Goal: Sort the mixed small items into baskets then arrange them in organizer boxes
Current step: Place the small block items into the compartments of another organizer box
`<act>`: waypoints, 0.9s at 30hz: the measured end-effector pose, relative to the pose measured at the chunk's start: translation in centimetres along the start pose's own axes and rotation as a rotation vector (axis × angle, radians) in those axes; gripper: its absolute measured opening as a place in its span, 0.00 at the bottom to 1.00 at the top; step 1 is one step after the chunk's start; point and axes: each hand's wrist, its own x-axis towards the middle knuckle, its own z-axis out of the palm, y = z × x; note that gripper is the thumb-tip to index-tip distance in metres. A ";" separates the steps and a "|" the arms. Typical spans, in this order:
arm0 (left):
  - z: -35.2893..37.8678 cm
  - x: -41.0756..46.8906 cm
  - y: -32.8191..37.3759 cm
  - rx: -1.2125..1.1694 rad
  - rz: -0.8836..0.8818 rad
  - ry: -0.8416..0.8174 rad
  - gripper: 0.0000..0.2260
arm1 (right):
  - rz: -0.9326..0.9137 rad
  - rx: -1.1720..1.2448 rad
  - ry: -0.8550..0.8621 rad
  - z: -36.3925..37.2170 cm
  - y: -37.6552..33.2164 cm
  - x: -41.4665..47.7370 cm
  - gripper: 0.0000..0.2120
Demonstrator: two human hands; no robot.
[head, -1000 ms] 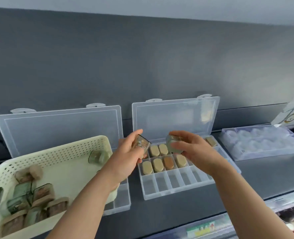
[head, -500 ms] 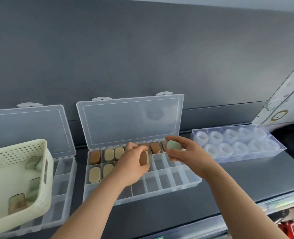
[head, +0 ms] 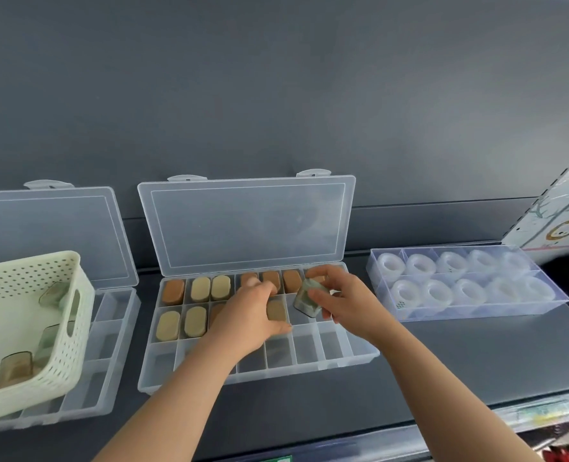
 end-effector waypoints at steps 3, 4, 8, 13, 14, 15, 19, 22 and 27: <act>-0.3 -0.6 -0.6 -0.042 0.006 0.060 0.26 | -0.035 -0.113 0.017 0.6 0.4 0.4 0.12; -0.4 -0.9 -1.0 -0.042 0.011 0.082 0.25 | -0.043 -0.140 0.022 0.7 0.4 0.5 0.14; -0.4 -1.6 -2.4 0.000 0.018 0.085 0.23 | -0.056 -0.213 0.030 1.5 0.4 0.6 0.18; -0.6 -1.7 -2.8 -0.010 0.022 0.062 0.20 | -0.068 -0.359 0.006 1.4 0.1 0.7 0.21; -0.6 -1.7 -2.8 -0.011 0.019 0.064 0.20 | -0.067 -0.385 0.010 1.3 0.0 0.8 0.21; -0.7 -1.7 -2.9 -0.014 0.015 0.066 0.19 | -0.067 -0.410 0.020 1.2 0.0 0.8 0.20; -0.7 -1.6 -2.9 -0.020 0.008 0.067 0.19 | -0.024 -0.490 0.009 1.8 0.2 0.8 0.22; -0.8 -1.6 -2.8 -0.025 0.003 0.067 0.20 | -0.005 -0.547 -0.015 2.6 0.5 1.0 0.25; -1.2 -2.3 -2.9 -0.023 -0.005 0.089 0.21 | -0.030 -0.546 -0.037 2.0 -0.1 0.7 0.24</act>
